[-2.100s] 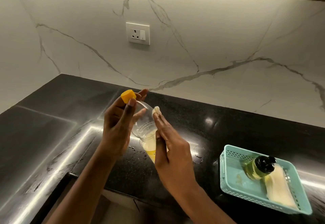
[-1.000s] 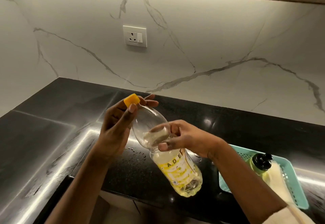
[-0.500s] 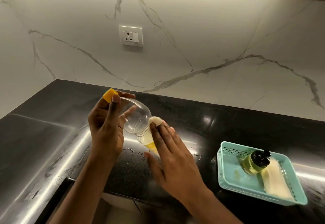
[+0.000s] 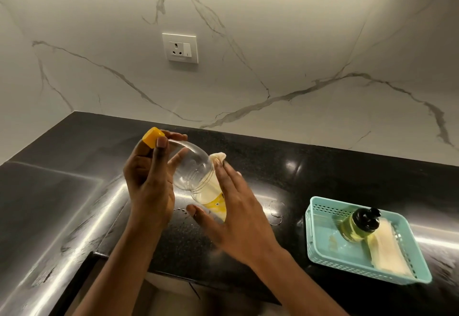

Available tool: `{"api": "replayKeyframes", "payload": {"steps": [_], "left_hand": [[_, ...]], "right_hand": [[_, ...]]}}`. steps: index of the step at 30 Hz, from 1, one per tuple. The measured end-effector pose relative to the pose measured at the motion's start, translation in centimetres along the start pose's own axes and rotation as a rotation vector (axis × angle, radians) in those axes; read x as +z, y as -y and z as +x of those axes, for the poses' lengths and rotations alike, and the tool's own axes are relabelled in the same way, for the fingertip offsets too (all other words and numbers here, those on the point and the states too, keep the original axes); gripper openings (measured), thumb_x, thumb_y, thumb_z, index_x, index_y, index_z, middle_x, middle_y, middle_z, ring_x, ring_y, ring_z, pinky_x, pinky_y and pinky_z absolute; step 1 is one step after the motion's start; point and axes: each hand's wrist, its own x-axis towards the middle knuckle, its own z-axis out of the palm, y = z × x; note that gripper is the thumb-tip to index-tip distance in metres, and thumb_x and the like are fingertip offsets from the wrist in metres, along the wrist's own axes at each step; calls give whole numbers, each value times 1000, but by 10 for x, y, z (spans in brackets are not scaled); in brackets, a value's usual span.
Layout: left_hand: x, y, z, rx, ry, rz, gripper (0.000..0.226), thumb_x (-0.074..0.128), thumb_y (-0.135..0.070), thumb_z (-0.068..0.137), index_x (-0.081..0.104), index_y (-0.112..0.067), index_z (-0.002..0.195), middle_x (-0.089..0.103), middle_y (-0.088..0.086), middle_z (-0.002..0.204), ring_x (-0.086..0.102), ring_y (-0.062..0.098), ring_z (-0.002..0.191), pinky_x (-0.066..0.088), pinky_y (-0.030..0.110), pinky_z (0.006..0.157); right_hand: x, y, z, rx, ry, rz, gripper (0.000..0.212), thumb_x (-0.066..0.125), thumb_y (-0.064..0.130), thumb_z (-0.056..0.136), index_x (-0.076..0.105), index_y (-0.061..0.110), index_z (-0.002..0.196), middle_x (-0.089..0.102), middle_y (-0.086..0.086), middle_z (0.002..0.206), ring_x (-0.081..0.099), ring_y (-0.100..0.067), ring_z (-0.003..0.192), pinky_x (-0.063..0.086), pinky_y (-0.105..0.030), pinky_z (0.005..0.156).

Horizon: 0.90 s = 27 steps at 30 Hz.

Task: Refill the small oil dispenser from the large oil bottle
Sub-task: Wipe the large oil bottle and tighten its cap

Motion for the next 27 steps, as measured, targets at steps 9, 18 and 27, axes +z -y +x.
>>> {"api": "replayKeyframes", "payload": {"steps": [9, 18, 27], "left_hand": [[-10, -6, 9, 60, -111, -82, 18, 59, -25, 106, 74, -23, 96, 79, -6, 95, 76, 18, 103, 57, 57, 106], [1, -7, 15, 115, -58, -47, 27, 45, -10, 111, 67, -18, 97, 77, -9, 93, 74, 16, 97, 58, 53, 103], [-3, -9, 23, 110, -105, -42, 23, 48, -12, 113, 69, -16, 106, 76, -3, 98, 74, 19, 101, 59, 52, 99]], "right_hand": [[7, -70, -28, 324, -14, 342, 67, 60, 86, 85, 68, 37, 130, 76, 16, 111, 70, 2, 98, 61, -39, 87], [-5, -43, -11, 629, -211, 1464, 47, 73, 20, 87, 67, 5, 132, 77, -15, 125, 72, -29, 123, 53, -39, 109], [2, -33, -20, 729, -103, 1294, 36, 69, 23, 98, 71, 6, 130, 80, -11, 120, 75, -26, 117, 54, -46, 109]]}}
